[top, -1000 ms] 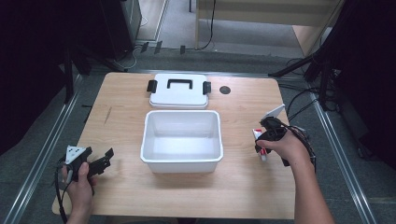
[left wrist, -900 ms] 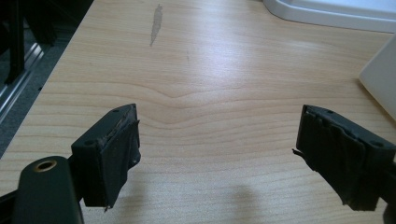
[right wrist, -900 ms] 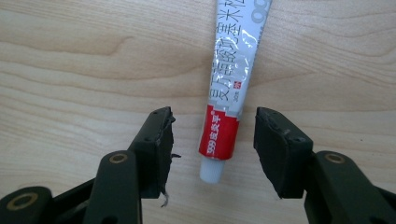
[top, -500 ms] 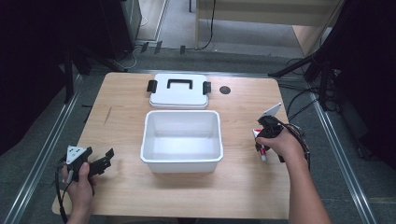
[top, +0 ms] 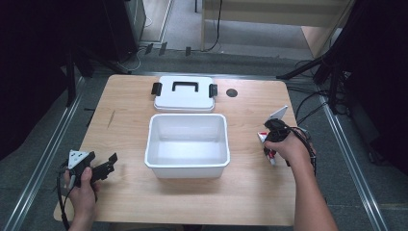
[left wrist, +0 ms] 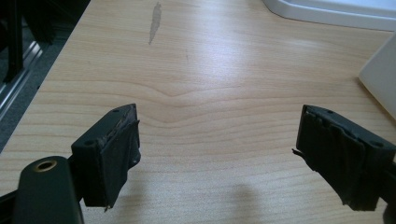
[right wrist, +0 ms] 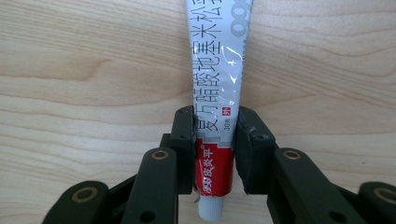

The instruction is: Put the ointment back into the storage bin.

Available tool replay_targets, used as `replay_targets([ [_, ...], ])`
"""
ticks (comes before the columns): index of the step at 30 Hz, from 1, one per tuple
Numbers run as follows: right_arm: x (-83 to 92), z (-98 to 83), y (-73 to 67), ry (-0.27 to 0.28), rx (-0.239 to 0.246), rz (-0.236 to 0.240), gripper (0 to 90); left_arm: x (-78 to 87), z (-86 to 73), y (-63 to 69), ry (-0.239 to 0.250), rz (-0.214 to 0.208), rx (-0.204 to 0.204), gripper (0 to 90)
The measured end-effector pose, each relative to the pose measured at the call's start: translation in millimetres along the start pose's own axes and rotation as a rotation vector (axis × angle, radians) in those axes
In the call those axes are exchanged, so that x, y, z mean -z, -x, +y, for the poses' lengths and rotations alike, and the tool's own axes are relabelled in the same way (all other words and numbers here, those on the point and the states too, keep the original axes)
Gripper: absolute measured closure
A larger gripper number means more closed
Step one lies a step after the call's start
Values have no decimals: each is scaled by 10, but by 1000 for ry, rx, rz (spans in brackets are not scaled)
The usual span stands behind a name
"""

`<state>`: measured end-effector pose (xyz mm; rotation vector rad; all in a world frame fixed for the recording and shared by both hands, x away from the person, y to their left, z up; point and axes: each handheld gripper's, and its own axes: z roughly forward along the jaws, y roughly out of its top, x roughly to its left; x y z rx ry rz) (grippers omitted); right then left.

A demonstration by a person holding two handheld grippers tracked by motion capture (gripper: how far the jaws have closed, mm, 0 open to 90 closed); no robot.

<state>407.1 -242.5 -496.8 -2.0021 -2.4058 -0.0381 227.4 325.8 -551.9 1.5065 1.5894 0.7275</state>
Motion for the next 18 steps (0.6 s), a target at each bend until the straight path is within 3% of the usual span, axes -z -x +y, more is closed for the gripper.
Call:
replay_targets([
  [6, 137, 3, -55, 17, 24, -1, 723, 0, 0, 1, 0, 1, -1, 142],
  [18, 575, 1, -260, 60, 108, 10, 723, -1, 0, 2, 1, 1, -1, 143],
])
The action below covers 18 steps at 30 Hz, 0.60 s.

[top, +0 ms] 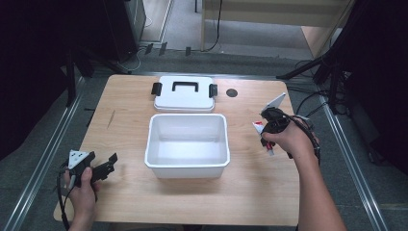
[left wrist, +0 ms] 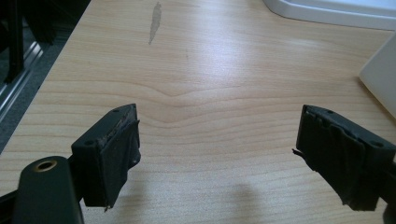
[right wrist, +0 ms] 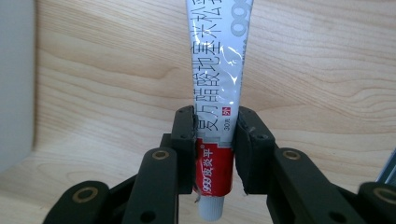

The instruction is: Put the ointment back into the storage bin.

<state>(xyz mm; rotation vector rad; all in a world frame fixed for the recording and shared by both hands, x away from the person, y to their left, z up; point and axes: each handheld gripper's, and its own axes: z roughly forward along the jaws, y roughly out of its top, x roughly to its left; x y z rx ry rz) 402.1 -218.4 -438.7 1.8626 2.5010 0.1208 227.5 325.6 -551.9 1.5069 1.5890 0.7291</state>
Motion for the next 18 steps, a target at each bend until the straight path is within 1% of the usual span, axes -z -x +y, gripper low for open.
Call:
replay_targets([
  [5, 127, 33, -99, -2, 18, 10, 724, 2, 0, -4, -1, -2, 2, 142],
  [8, 201, 52, -158, -2, 38, 5, 723, 2, 1, -5, -3, -3, 3, 142],
  [18, 468, 113, -369, 21, 85, 9, 723, -3, 3, -13, -5, -6, 9, 142],
])
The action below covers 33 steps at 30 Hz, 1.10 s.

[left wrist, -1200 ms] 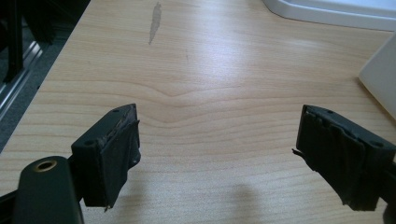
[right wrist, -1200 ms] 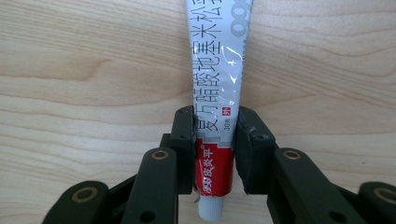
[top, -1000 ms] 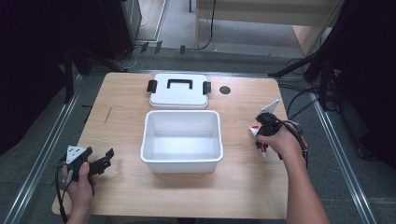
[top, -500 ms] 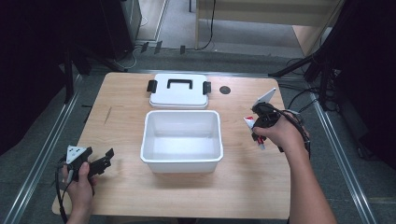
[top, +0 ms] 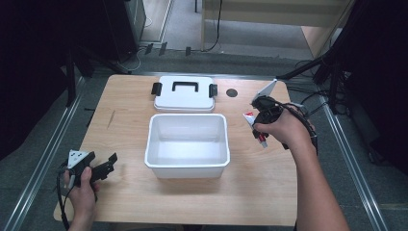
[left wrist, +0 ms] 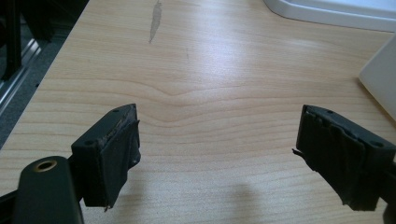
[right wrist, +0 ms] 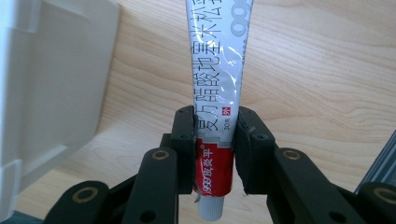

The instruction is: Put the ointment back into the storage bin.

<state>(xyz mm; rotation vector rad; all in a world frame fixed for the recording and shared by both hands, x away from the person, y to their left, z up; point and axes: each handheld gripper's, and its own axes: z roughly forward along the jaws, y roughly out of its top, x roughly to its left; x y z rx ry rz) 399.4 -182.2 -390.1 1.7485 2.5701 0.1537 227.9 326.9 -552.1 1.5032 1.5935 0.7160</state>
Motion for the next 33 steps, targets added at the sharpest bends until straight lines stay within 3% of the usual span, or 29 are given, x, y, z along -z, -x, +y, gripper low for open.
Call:
replay_targets([
  [16, 290, 130, -407, 25, 103, 3, 723, -3, 2, -4, 0, -3, 2, 143],
  [27, 345, 209, -768, 39, 211, 29, 722, -4, 2, -5, 0, -4, 4, 142],
  [33, 328, 248, -933, 35, 244, 41, 722, -5, 3, -6, -2, -5, 5, 142],
])
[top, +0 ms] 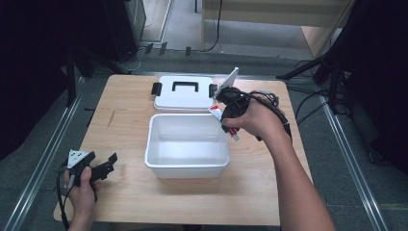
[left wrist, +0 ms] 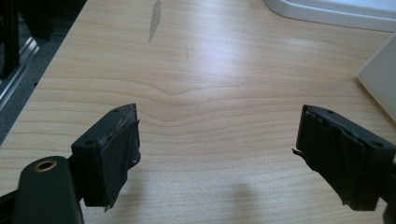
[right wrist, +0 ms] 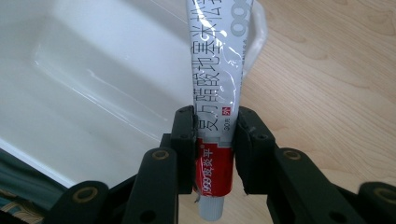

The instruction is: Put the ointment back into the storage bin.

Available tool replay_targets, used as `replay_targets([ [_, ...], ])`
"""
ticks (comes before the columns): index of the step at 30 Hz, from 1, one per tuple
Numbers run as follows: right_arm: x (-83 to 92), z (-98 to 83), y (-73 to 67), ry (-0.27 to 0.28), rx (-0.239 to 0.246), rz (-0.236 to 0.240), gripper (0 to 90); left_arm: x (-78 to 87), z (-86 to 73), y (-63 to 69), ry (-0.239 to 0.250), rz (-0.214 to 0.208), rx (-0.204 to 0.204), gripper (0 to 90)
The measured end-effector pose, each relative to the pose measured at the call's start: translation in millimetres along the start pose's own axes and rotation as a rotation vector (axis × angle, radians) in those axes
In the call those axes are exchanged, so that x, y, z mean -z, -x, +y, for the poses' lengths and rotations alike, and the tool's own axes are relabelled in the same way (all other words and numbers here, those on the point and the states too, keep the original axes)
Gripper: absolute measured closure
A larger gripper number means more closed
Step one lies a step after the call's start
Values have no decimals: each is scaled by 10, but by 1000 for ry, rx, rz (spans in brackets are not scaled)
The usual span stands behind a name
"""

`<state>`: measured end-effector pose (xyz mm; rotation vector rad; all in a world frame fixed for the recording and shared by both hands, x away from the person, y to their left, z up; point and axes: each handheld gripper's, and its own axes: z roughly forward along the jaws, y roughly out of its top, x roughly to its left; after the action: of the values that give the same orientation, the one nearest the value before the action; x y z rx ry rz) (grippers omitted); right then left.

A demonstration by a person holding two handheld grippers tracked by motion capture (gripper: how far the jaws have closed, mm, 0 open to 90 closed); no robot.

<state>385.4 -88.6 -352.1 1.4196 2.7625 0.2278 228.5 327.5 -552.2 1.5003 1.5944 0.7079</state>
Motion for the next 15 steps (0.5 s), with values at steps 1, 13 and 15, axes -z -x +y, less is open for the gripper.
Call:
replay_targets([
  [1, -3, 11, -22, -3, 9, 2, 722, 0, 0, -1, 0, 0, 0, 143],
  [13, -100, 101, -231, 23, 173, 27, 721, -1, 1, -2, -4, 0, 1, 143],
  [15, -113, 102, -257, 38, 228, 43, 721, -2, 2, -2, -5, -1, 3, 142],
])
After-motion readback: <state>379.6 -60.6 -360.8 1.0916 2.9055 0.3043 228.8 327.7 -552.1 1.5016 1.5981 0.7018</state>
